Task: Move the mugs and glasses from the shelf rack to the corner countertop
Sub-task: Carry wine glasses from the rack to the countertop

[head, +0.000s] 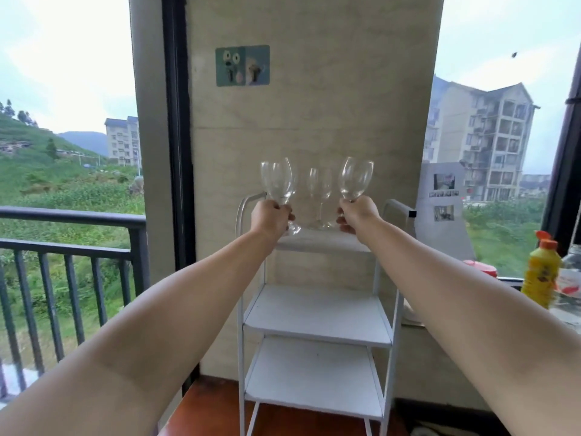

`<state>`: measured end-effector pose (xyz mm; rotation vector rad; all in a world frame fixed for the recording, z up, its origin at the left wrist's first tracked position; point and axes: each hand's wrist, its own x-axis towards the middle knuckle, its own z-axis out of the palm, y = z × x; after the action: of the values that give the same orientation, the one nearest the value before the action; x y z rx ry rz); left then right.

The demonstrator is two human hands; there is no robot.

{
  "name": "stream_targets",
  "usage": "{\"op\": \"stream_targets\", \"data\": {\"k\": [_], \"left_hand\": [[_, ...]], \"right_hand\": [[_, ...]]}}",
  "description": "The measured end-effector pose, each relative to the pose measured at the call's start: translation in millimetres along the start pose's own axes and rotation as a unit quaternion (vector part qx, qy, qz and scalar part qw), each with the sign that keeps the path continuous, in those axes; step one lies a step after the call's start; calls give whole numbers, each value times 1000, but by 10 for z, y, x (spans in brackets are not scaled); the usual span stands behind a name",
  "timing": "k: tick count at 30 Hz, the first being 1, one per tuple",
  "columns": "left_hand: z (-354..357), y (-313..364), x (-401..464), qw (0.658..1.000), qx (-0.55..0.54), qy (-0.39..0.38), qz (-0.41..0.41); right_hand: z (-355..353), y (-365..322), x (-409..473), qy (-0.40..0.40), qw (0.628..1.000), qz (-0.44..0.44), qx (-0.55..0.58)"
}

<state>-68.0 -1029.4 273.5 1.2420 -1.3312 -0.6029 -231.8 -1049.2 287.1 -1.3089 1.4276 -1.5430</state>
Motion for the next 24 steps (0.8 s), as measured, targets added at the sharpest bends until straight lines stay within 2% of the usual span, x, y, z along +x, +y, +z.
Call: {"op": "stream_targets", "data": {"k": [5,14,19,24], "left_hand": [[-55,105,-215,1000,-18,11,5],[-346,136,-1111,999,-28,-39,1],[-572,-75,-1854,996,-7,-85,-33],[-698,-465,-2555,986,12,-131,-101]], "right_hand": [[-46,-122,-335,-6,999,-34,-31],[-243,-106,-1340,33,999,-28,-15],[-292,314,-2128,38,999,22,-24],[-356,885,-2896,33,994,99,-22]]}}
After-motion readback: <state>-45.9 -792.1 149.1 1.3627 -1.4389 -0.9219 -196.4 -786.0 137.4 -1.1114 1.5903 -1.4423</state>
